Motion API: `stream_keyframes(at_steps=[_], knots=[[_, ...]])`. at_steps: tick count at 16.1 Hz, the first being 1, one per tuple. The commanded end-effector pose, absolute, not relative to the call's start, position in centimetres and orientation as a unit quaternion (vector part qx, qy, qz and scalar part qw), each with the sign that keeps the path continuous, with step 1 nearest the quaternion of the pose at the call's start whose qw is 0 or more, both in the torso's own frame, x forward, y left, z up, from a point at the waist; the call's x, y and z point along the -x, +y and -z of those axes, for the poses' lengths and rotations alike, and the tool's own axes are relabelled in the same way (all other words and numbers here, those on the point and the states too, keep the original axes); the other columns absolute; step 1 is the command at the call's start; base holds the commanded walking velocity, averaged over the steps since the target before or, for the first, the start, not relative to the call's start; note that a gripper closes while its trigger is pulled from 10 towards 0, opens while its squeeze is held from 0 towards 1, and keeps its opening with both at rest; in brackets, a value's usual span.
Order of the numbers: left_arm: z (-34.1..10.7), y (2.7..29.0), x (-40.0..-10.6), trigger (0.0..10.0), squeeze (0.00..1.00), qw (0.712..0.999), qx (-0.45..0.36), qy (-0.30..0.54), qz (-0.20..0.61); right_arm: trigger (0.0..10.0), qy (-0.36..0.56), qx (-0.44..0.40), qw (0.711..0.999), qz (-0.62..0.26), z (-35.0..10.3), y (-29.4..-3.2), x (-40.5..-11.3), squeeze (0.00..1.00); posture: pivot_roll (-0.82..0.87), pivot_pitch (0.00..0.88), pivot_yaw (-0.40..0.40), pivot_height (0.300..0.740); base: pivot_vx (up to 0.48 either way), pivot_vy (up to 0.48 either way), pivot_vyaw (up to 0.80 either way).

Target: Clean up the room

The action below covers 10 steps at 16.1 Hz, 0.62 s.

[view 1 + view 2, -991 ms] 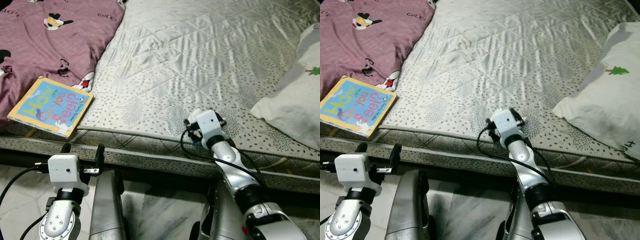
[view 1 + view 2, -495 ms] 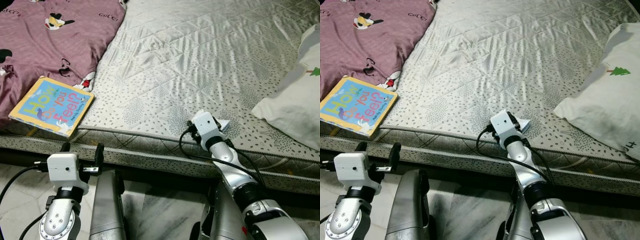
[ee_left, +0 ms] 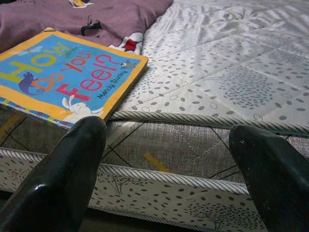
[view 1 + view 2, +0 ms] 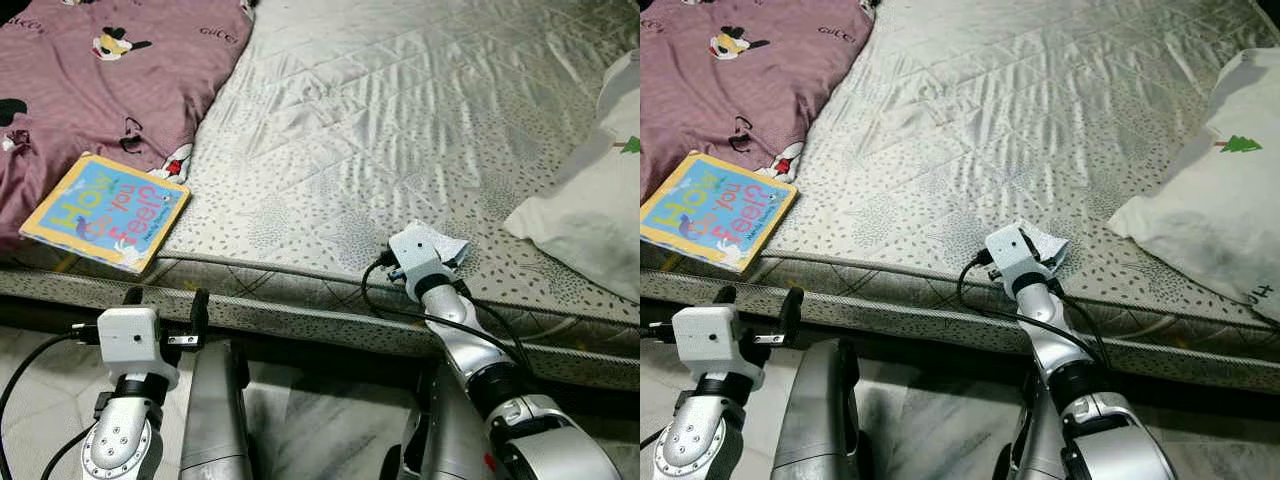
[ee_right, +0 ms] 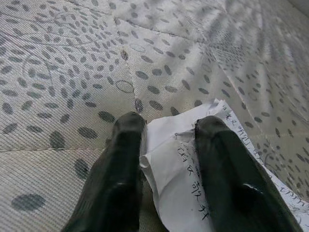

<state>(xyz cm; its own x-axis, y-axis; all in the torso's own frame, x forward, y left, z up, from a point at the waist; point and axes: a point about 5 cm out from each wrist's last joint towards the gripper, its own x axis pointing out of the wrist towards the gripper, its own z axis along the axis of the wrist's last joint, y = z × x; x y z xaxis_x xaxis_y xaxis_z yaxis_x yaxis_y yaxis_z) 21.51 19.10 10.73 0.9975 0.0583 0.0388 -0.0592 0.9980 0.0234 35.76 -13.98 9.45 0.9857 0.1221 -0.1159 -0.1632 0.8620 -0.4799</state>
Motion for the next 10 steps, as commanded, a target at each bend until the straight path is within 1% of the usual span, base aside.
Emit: stream_keyframes(at_steps=[1, 7, 10], knots=[[-10.5, 19.4, -21.4, 10.0, 0.0, 0.999, -0.019, -0.014, -0.037, 0.0, 0.069, 0.249, 0.964, -0.06, -8.4, -14.9, -35.4, 0.0, 0.16, 0.157, -0.015, 0.472, 0.0, 0.0, 0.0], [-10.2, 19.4, -21.8, 10.0, 0.0, 0.999, -0.019, -0.015, -0.038, 0.0, 0.07, 0.236, 0.968, -0.055, -8.4, -15.0, -35.6, 0.0, 0.16, 0.115, -0.017, 0.472, 0.0, 0.0, 0.0], [-10.5, 19.4, -22.4, 10.0, 0.0, 0.999, -0.018, -0.024, -0.039, 0.0, 0.062, 0.174, 0.981, -0.053, -9.1, -14.9, -35.8, 0.0, 0.15, 0.091, -0.014, 0.472, 0.0, 0.0, 0.0]])
